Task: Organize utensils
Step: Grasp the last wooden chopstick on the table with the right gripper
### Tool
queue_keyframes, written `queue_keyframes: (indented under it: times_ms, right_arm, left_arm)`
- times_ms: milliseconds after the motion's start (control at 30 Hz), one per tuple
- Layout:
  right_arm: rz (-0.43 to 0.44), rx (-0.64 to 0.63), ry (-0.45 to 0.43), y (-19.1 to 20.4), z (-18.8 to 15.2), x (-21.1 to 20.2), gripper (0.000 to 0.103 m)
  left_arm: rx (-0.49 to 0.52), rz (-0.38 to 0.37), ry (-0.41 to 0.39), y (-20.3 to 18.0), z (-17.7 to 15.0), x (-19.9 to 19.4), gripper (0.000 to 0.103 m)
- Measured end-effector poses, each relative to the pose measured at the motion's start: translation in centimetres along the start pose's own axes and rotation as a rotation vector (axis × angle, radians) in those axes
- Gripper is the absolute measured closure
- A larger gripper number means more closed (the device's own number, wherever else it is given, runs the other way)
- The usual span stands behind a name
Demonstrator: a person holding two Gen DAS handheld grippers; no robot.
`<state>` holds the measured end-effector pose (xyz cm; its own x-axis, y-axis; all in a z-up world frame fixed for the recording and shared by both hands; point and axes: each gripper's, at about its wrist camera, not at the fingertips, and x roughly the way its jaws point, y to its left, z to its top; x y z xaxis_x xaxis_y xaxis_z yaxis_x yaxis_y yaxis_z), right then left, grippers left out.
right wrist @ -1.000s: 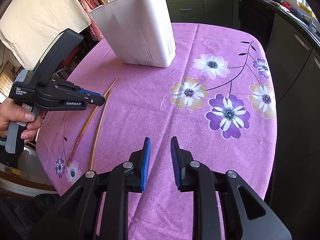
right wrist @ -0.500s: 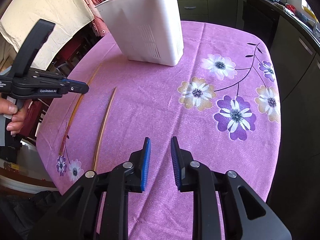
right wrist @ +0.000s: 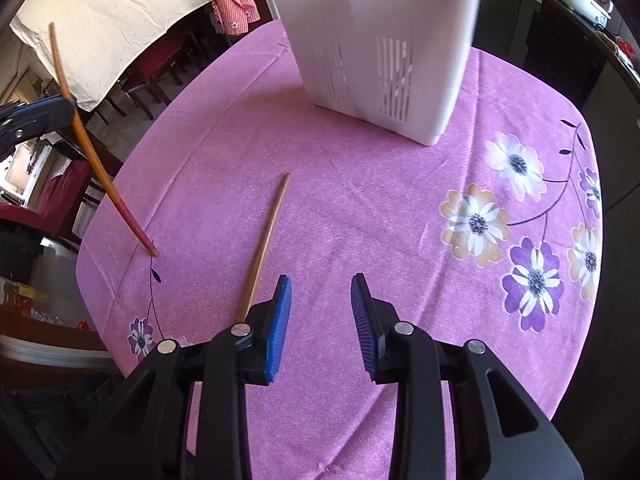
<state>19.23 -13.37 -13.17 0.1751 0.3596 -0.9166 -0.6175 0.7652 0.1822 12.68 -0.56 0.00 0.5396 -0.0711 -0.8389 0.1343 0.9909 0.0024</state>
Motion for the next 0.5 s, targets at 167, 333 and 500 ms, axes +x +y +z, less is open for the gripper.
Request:
queue_keyframes:
  times_ms: [167, 333, 500]
  right_arm:
    - [-0.004, -0.037, 0.076, 1.9, 2.8, 2.6, 0.071]
    - [-0.015, -0.042, 0.145, 3.2, 5.2, 4.9, 0.071]
    - [-0.056, -0.059, 0.222, 4.2, 6.6, 6.9, 0.072]
  left_arm:
    - [0.002, -0.004, -0.022, 0.4, -0.9, -0.7, 0.097]
    - [0.013, -0.004, -0.036, 0.9, -1.3, -1.2, 0.097]
    - [0.026, -0.011, -0.045, 1.1, -1.7, -1.4, 0.097]
